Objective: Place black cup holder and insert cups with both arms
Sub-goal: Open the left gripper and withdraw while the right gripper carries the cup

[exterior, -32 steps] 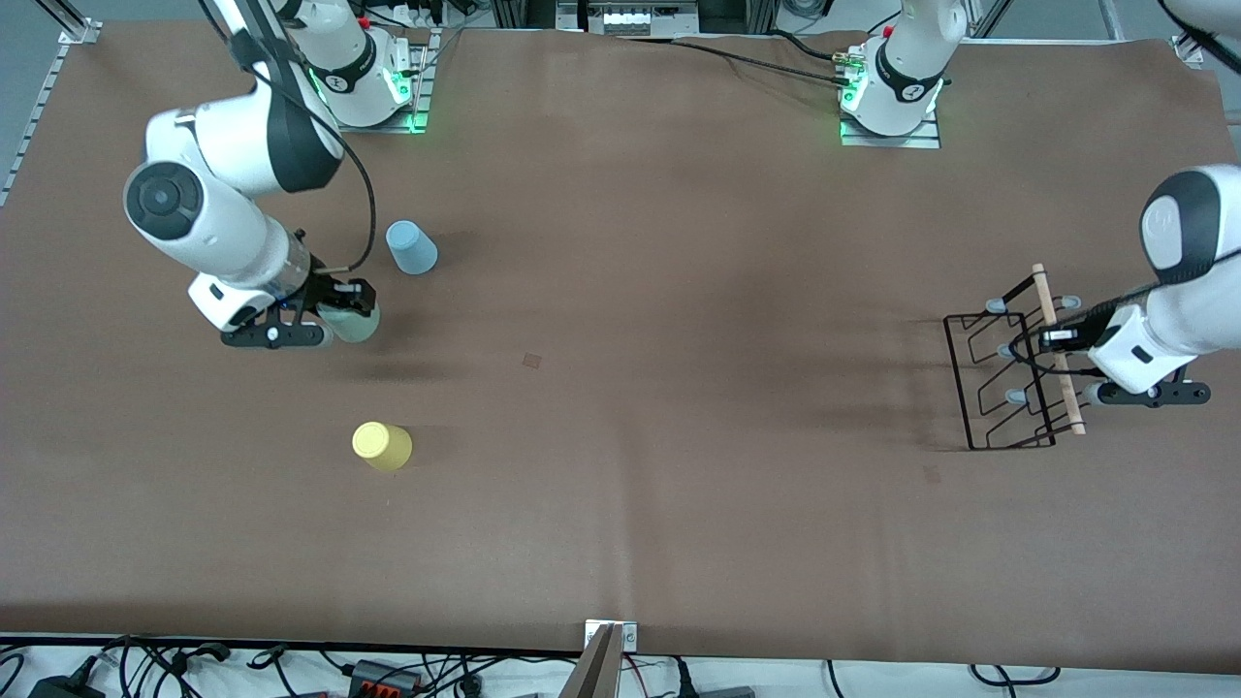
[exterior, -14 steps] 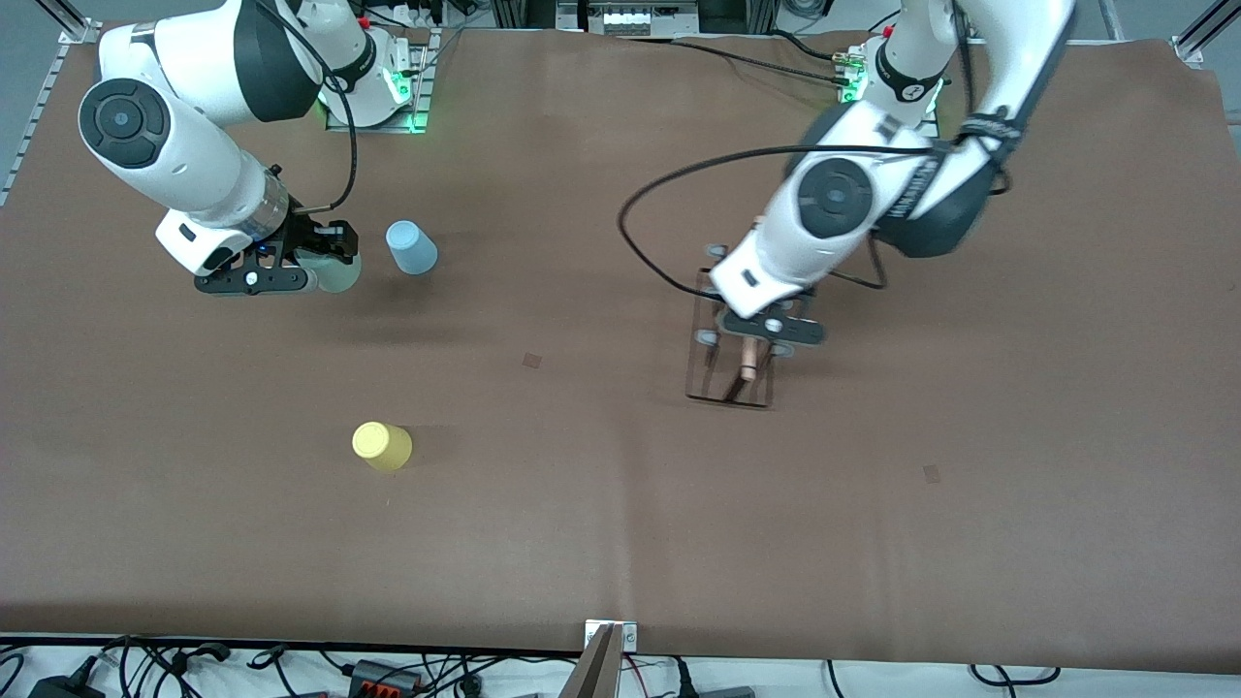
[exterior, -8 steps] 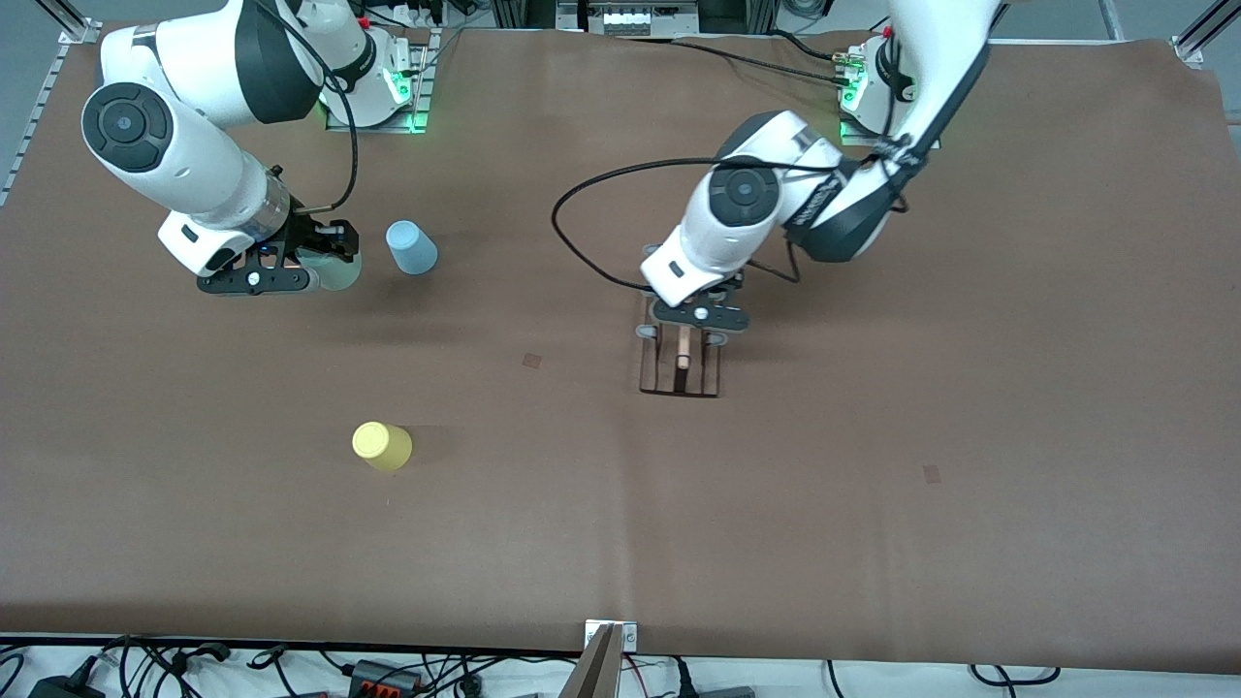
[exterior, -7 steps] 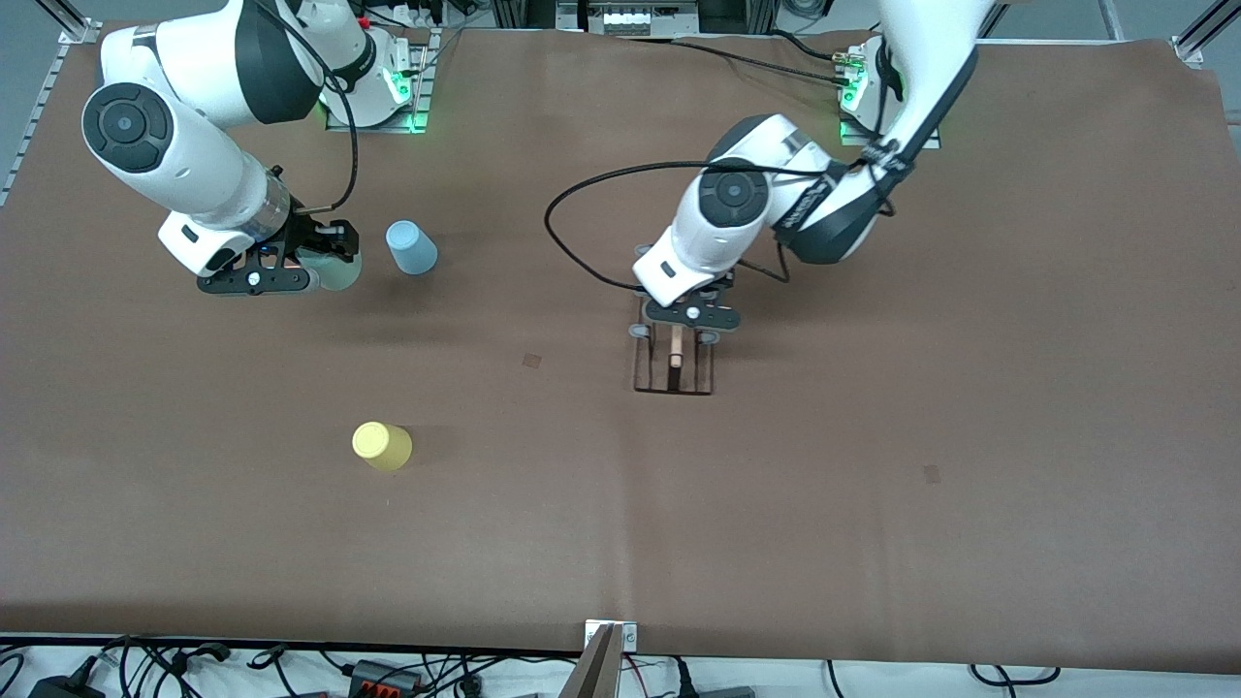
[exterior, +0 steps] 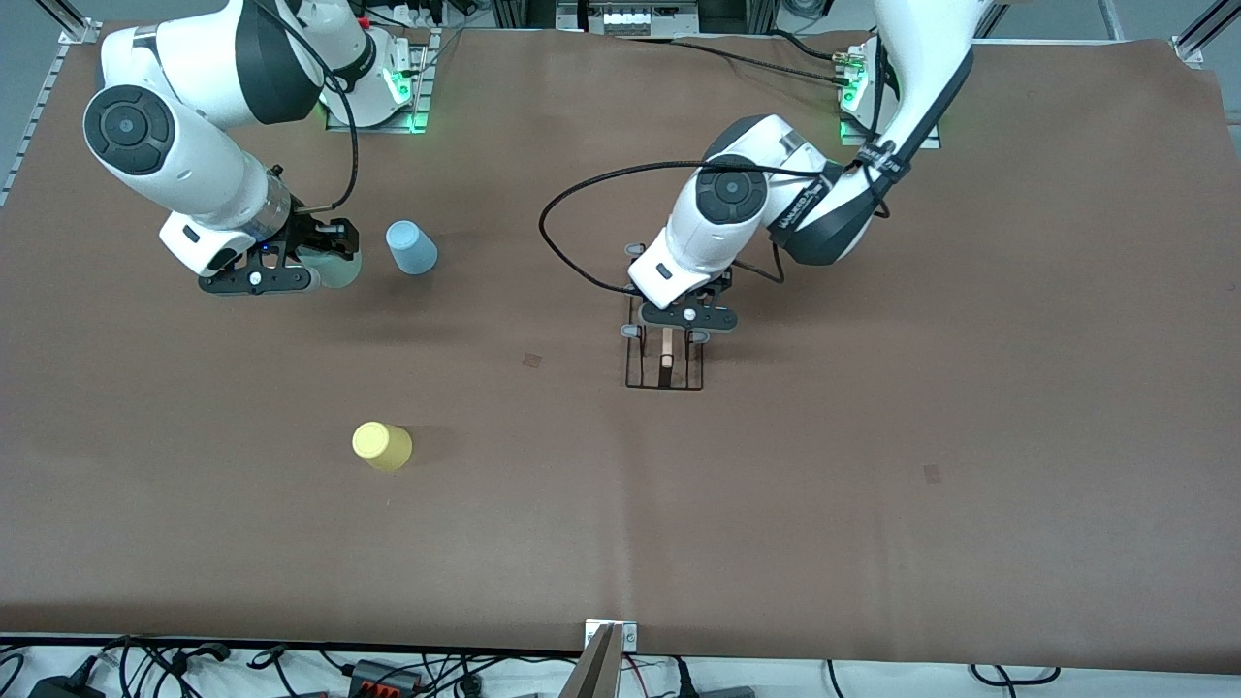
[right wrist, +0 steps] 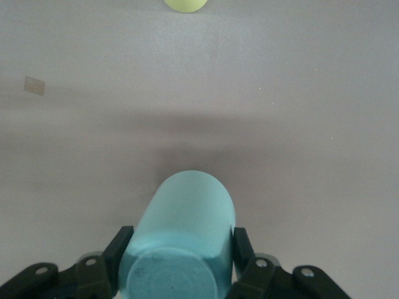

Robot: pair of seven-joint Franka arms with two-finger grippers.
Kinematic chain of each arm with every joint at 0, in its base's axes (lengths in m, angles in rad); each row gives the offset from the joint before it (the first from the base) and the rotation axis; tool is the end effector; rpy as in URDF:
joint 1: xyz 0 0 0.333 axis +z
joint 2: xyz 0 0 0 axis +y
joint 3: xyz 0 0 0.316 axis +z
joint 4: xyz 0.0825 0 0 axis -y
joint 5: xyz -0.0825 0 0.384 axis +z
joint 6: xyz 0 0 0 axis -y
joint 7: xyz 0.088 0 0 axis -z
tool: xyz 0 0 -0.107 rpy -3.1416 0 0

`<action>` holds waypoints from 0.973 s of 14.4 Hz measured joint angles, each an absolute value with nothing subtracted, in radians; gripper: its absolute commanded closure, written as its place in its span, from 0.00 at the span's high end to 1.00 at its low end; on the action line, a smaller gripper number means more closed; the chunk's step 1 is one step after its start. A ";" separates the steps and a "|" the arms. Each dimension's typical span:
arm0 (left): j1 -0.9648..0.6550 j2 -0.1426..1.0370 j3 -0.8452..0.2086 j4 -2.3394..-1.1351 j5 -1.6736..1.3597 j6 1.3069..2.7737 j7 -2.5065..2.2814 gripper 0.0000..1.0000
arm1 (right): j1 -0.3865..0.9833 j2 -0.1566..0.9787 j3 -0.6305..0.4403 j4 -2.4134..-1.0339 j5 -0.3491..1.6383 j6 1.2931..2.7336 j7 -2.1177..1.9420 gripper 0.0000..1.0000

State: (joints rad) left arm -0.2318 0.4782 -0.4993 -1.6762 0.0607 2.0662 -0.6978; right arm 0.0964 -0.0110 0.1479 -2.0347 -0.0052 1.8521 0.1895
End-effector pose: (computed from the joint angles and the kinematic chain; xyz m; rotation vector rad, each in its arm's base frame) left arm 0.5188 -0.4124 0.3513 3.0256 -0.0285 -0.2027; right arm 0.5132 0.1277 0.4355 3.0864 0.0873 -0.2574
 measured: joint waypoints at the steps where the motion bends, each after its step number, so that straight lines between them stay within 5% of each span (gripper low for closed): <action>1: -0.213 0.457 -0.498 -1.668 0.062 2.023 -0.695 1.00 | 0.097 -0.011 0.148 -2.035 -0.001 1.852 0.192 0.09; 9: 0.071 0.339 -0.490 -1.577 0.066 1.671 -0.333 1.00 | 0.315 -0.003 0.176 -1.989 0.123 1.934 0.677 0.06; 14: 0.103 0.343 -0.486 -1.534 0.155 1.643 -0.291 1.00 | 0.443 0.097 0.273 -1.919 0.160 2.096 1.109 0.06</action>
State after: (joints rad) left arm 0.1028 0.3427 -0.4864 -1.5340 0.1546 1.6431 -0.2910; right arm 0.4433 0.0971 0.2735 -1.9190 0.1604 2.0964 1.1094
